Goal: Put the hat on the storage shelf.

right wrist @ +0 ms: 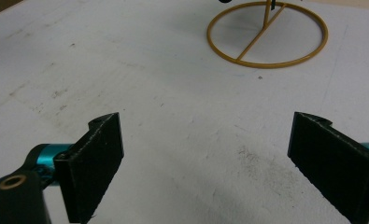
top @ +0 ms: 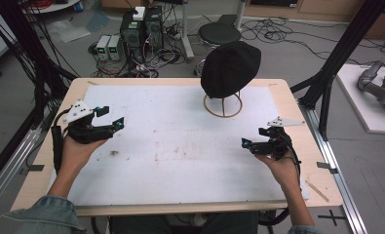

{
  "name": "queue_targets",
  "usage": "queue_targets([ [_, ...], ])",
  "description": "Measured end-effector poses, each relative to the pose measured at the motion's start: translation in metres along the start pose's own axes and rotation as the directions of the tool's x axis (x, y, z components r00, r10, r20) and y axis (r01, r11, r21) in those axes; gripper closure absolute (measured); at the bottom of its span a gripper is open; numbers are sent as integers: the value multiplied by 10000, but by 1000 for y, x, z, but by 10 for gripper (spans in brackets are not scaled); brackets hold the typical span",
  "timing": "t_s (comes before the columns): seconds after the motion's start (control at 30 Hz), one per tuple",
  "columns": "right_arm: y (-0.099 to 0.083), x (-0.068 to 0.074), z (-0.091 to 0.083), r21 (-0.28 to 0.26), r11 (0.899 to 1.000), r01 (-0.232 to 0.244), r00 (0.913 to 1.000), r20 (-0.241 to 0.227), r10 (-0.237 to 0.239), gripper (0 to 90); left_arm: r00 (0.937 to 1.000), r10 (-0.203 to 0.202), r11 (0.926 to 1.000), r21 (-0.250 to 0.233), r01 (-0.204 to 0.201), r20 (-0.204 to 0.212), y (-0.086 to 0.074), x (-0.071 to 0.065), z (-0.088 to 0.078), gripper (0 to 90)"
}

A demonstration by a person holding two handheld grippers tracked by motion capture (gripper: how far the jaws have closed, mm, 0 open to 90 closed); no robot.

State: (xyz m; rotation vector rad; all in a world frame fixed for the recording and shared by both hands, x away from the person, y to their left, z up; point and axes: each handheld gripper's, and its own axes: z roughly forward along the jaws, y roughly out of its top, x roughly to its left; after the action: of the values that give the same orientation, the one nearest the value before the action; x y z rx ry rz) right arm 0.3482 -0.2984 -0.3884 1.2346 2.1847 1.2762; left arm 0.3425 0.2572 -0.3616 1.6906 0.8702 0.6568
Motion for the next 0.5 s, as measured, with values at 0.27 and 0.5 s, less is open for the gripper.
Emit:
queue_targets([
  [0.27, 0, 2, 1, 32, 10000, 40, 10000, -7, -40, 102, 9973, -34, 10000, 16, 36, -728, -28, 0, -15, 278],
  [0.5, 1, 4, 3, 37, 10000, 58, 10000, -24, -58, 102, 9946, -327, 9995, -48, 324, -989, -46, 3, -18, 280],
])
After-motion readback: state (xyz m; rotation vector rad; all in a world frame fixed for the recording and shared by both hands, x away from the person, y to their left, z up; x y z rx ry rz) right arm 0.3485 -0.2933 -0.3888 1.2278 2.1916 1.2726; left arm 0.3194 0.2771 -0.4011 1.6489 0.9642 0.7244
